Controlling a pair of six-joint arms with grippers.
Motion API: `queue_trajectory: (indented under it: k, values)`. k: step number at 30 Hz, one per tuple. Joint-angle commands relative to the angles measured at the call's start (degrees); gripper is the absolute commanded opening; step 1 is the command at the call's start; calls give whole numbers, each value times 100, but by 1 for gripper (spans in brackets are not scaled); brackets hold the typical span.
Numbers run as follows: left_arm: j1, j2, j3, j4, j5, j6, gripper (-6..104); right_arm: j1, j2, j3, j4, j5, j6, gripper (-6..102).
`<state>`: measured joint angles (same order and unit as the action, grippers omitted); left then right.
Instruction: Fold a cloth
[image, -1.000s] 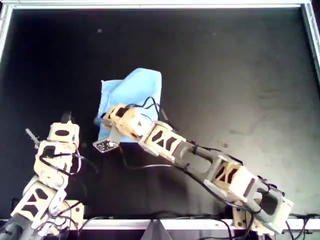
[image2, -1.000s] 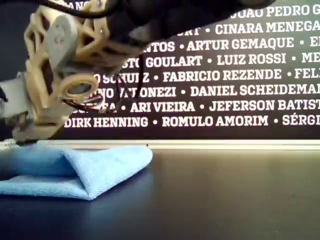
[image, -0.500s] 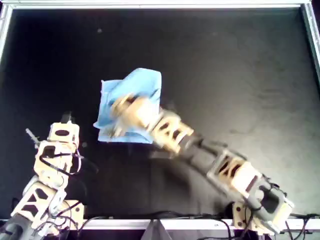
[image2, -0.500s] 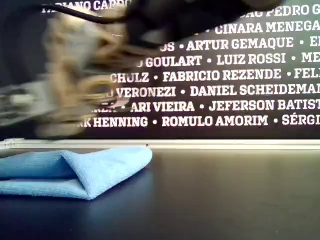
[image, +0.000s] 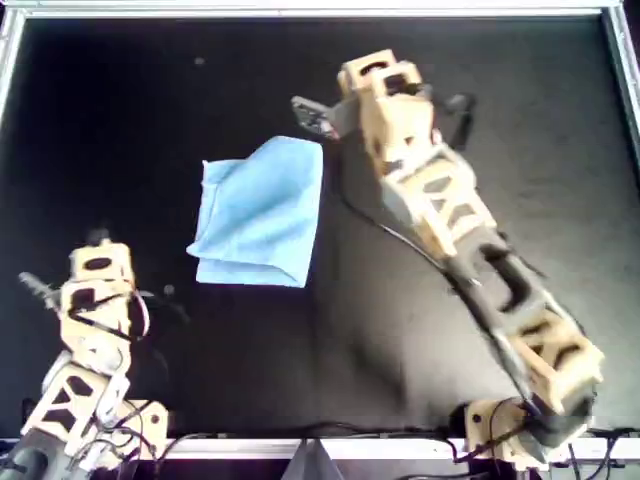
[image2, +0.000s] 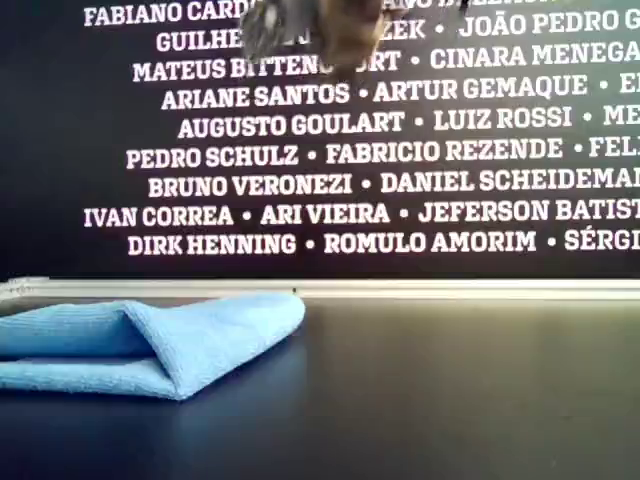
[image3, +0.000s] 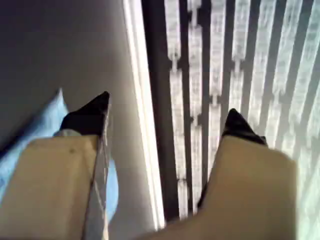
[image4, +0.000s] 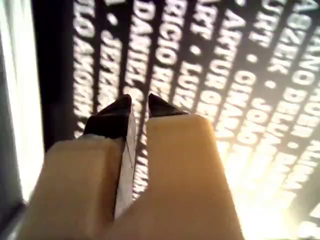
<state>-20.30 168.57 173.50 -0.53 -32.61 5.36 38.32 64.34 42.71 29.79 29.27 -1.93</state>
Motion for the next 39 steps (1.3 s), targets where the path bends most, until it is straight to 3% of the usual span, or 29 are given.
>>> queue_trajectory:
  k: [1,7,11,13,16,18,20,22,25,28,34,39]
  values:
    - [141,158,-53,-18,-193,44,79,-35,2109,1037,62,114,-176,9]
    - [105,141,-88,457,-88,44,79,-53,5370,3964,-9,123,-176,8]
    - [105,149,-466,1283,0,-35,79,-791,6688,5537,-35,132,-167,8]
    - [105,149,-606,1564,290,-44,79,-1301,6970,6108,-35,132,-167,8]
    - [114,141,-545,1749,967,-62,79,-2039,7119,6829,-35,26,-114,8]
    - [202,44,-536,1802,1397,-79,79,-2355,7198,7225,-35,26,44,8]
    - [211,35,-527,1898,1626,-79,79,-2584,7330,7726,-35,18,334,8]
    - [211,35,-527,2021,1679,-105,79,-2663,7594,8367,-35,0,694,8]
    - [211,26,-501,2215,1670,-404,79,-2663,8156,9413,-62,-167,1160,8]
    - [281,88,-316,2452,1670,-659,79,-2689,8930,10380,-352,-360,1169,8]
    - [756,53,-149,2672,1758,-633,79,-2689,10037,11944,-598,-378,1099,8]
    - [782,35,-132,2874,1767,-633,79,-2663,10397,12946,-598,-378,1107,7]
